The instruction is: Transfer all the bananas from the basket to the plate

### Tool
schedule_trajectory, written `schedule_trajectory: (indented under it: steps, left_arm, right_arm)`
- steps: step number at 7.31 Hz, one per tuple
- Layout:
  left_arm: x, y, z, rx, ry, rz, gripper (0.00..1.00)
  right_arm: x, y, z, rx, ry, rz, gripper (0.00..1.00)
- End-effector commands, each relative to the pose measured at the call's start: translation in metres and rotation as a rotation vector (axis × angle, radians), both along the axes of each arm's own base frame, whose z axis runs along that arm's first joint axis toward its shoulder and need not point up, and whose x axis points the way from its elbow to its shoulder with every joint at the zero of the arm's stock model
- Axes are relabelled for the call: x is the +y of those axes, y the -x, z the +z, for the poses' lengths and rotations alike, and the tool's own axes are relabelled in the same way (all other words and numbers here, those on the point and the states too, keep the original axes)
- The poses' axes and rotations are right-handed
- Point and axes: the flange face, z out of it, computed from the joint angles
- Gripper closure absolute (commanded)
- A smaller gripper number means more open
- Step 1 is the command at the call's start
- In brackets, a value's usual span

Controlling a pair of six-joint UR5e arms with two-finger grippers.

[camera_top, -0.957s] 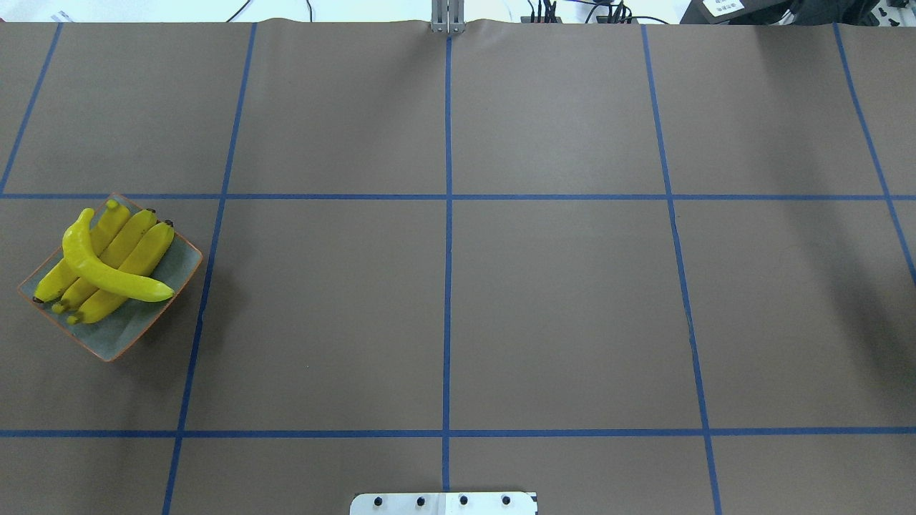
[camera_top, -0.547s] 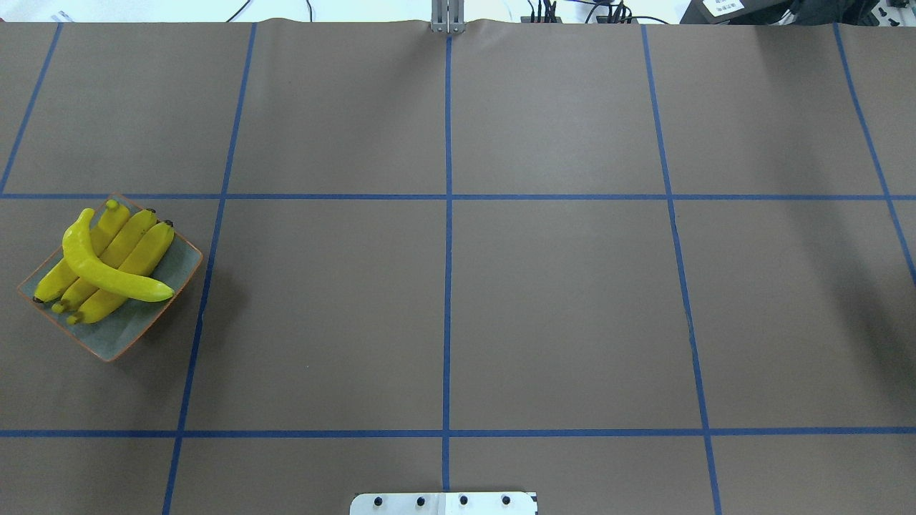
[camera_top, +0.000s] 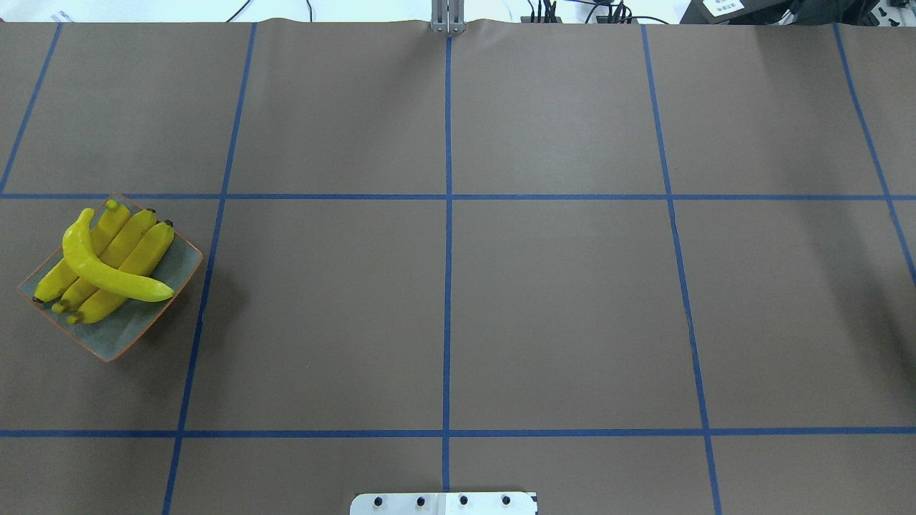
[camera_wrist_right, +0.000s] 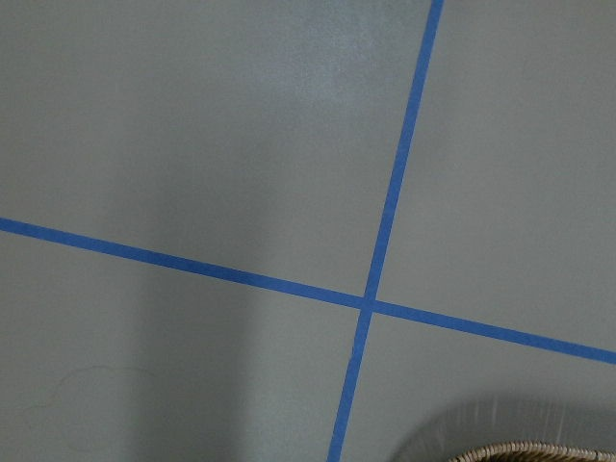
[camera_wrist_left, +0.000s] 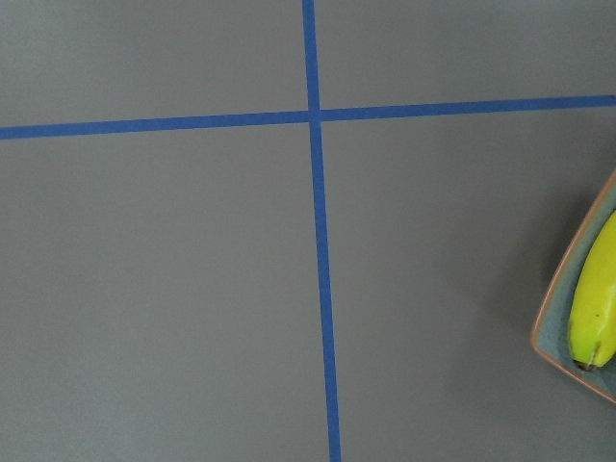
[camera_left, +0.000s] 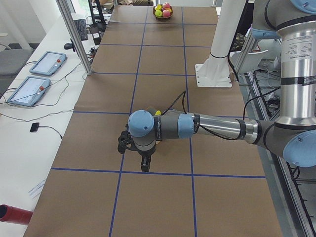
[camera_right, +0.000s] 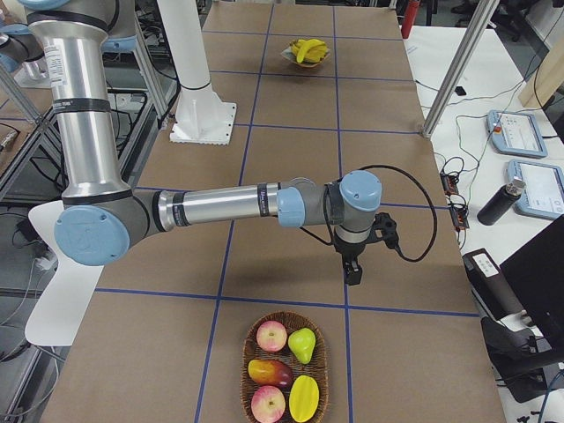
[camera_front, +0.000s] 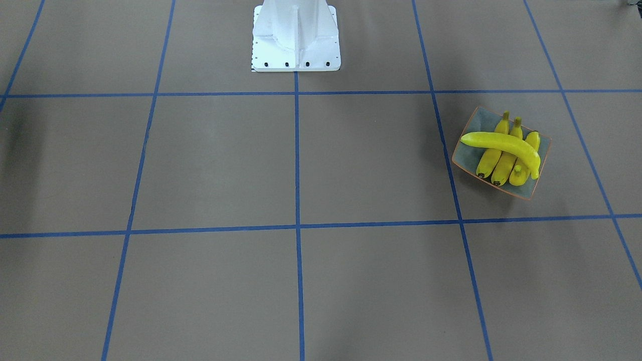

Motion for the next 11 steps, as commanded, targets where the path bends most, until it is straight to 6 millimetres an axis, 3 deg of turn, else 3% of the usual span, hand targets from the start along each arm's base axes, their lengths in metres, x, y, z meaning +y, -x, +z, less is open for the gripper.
schedule_trajectory:
  steps: [1, 7, 9, 11]
  left_arm:
    - [0.004, 0.000, 0.002, 0.002, 0.002, 0.001, 0.00]
    - [0.006, 0.000, -0.002, 0.001, -0.003, 0.000, 0.00]
    - [0.006, 0.000, -0.003, 0.001, -0.004, 0.000, 0.00]
    - [0.013, -0.001, -0.002, 0.001, -0.001, 0.000, 0.00]
  right_arm:
    - [0.048, -0.016, 0.043, 0.027, 0.048, 0.018, 0.00]
    - [0.056, -0.017, 0.046, 0.015, 0.051, 0.029, 0.00]
    - [0.063, -0.017, 0.057, 0.009, 0.080, 0.033, 0.00]
    - [0.066, -0.017, 0.046, 0.012, 0.035, 0.021, 0.00]
